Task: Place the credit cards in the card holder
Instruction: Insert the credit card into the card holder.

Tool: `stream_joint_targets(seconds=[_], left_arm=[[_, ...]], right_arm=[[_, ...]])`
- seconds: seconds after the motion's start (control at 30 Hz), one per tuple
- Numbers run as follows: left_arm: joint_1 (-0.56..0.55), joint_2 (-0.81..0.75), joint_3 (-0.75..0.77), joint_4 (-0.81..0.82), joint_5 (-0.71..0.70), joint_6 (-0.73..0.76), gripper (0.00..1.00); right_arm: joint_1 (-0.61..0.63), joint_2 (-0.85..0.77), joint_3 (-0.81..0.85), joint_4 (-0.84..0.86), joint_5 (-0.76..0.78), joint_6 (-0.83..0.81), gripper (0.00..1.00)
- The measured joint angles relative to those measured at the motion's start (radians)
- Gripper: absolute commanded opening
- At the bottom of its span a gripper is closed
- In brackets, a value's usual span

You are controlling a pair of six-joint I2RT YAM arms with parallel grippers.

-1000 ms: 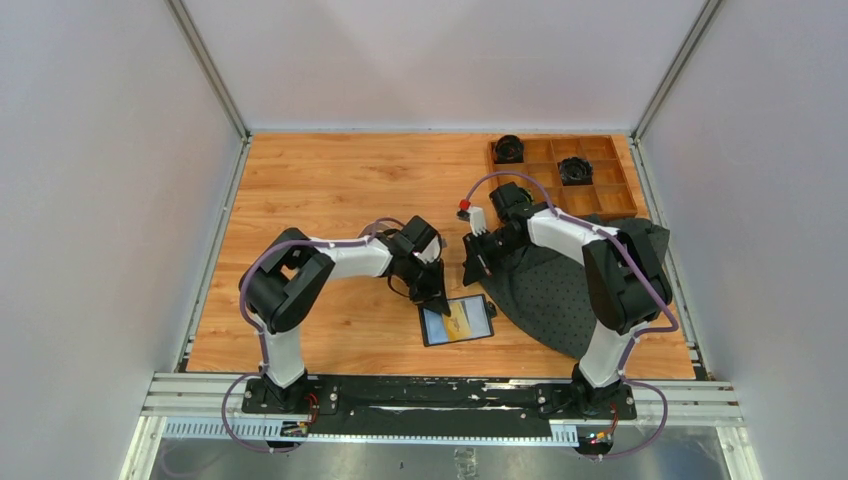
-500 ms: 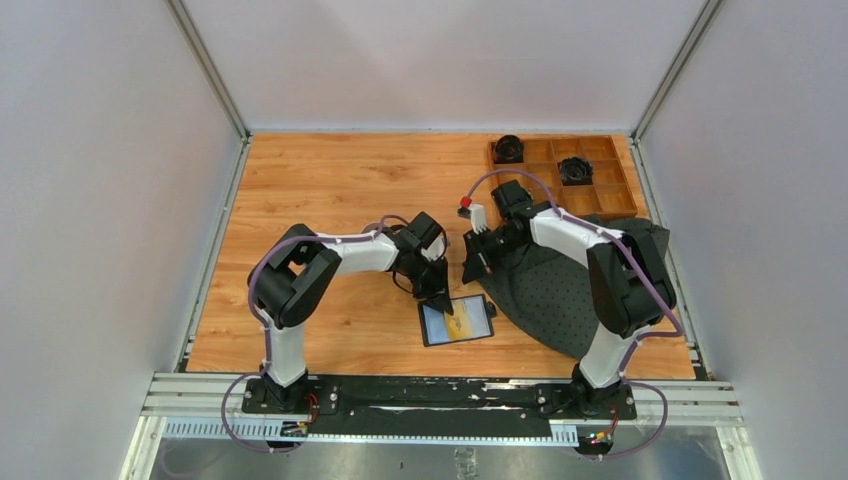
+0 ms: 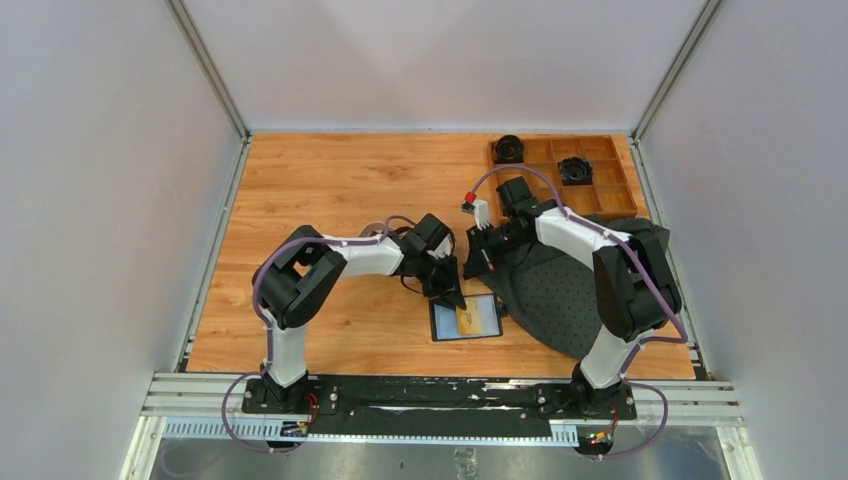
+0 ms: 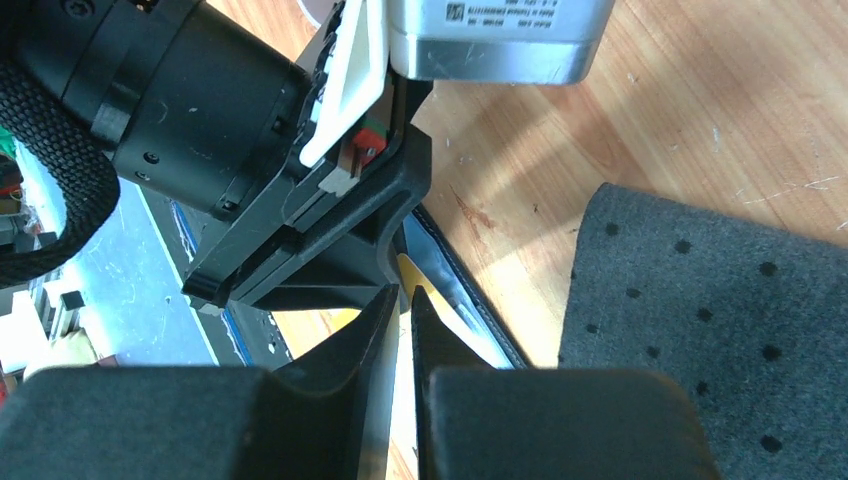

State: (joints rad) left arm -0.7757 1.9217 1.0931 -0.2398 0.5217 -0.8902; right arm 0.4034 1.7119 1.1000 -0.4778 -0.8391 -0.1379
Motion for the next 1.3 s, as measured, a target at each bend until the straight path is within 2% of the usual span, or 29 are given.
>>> stream_joint_targets(seconds=[0.37, 0.73, 0.8, 0.93, 1.07, 1.17, 1.3], left_arm=[[-0.001, -0.027, -0.011, 0.037, -0.052, -0.019, 0.49], [-0.001, -0.103, -0.069, 0.061, -0.109, -0.003, 0.5], [-0.001, -0.13, -0.085, 0.068, -0.124, 0.003, 0.48], [-0.005, -0.221, -0.13, 0.095, -0.153, 0.025, 0.37], [-0.029, -0.338, -0.203, 0.139, -0.182, 0.053, 0.22], [-0.054, -0.394, -0.289, 0.197, -0.205, 0.072, 0.16], [-0.066, -0.41, -0.404, 0.267, -0.22, 0.08, 0.12]], right_arm=[[0.0, -0.042, 0.0, 0.0, -0.008, -0.024, 0.14], [-0.002, -0.2, -0.024, -0.017, -0.03, -0.16, 0.17], [-0.005, -0.256, -0.041, -0.021, -0.047, -0.206, 0.18], [-0.008, -0.387, -0.093, -0.034, -0.129, -0.367, 0.19], [-0.006, -0.501, -0.207, -0.055, -0.259, -0.619, 0.18], [0.016, -0.526, -0.273, -0.08, -0.282, -0.77, 0.14], [0.123, -0.486, -0.286, -0.084, -0.238, -0.898, 0.06]])
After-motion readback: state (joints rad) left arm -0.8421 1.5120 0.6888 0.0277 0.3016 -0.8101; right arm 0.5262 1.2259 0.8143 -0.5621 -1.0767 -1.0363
